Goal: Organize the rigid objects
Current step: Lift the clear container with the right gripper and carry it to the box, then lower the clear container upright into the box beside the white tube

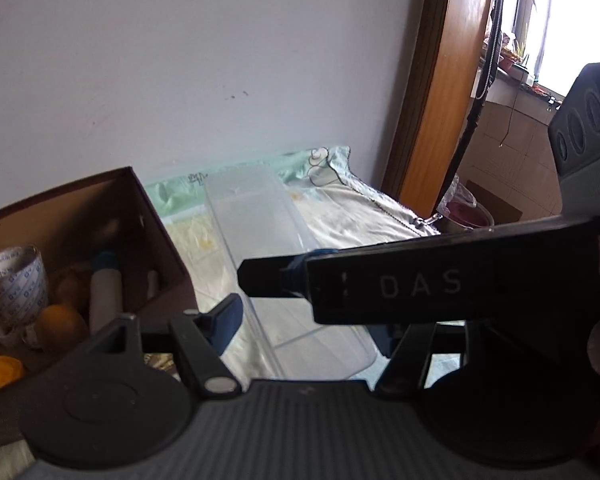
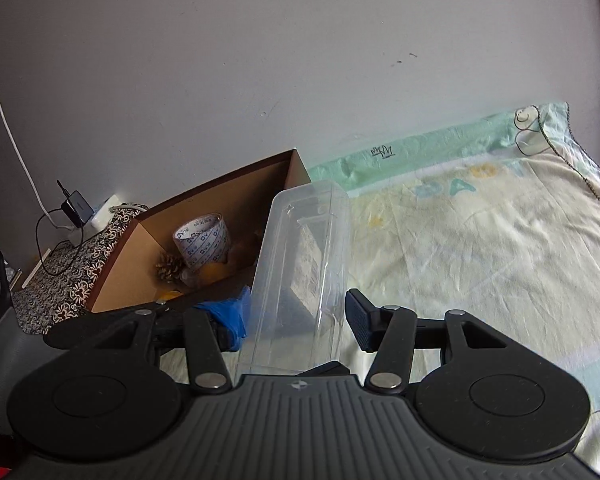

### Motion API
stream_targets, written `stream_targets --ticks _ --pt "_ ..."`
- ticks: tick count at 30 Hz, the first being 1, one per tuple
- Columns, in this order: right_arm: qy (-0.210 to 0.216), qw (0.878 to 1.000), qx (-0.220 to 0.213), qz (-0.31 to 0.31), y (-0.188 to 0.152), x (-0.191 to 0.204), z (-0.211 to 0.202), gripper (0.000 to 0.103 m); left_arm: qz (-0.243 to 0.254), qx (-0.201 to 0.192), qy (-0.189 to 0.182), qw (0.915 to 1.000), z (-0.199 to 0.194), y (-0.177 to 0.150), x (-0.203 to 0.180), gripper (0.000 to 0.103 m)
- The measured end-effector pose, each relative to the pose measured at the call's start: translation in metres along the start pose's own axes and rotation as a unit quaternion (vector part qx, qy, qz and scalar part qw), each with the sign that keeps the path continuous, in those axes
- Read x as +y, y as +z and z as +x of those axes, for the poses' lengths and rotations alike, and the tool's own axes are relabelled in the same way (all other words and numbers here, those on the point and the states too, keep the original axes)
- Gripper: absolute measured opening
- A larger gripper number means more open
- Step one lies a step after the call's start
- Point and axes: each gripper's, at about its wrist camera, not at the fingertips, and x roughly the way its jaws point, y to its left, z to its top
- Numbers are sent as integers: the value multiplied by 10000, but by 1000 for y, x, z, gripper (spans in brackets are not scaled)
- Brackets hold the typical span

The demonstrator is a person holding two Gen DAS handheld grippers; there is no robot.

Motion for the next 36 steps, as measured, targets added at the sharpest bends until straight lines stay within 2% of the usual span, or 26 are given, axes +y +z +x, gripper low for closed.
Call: stream_targets --ticks 6,12,19,29,36 --pt "283 9983 -155 -475 32 33 26 37 -103 -163 242 9995 -11 27 43 64" --pt "402 9965 -9 -737 48 59 66 37 -144 -87 477 9987 0 37 88 62" --pt "234 9955 318 -864 51 74 111 37 -532 231 364 9977 29 36 135 61" --pt "-170 9936 874 -700 43 70 152 36 -1038 731 105 9919 65 18 167 60" --pt "-424 9917 689 -996 36 81 159 37 -940 892 254 9912 72 14 168 54"
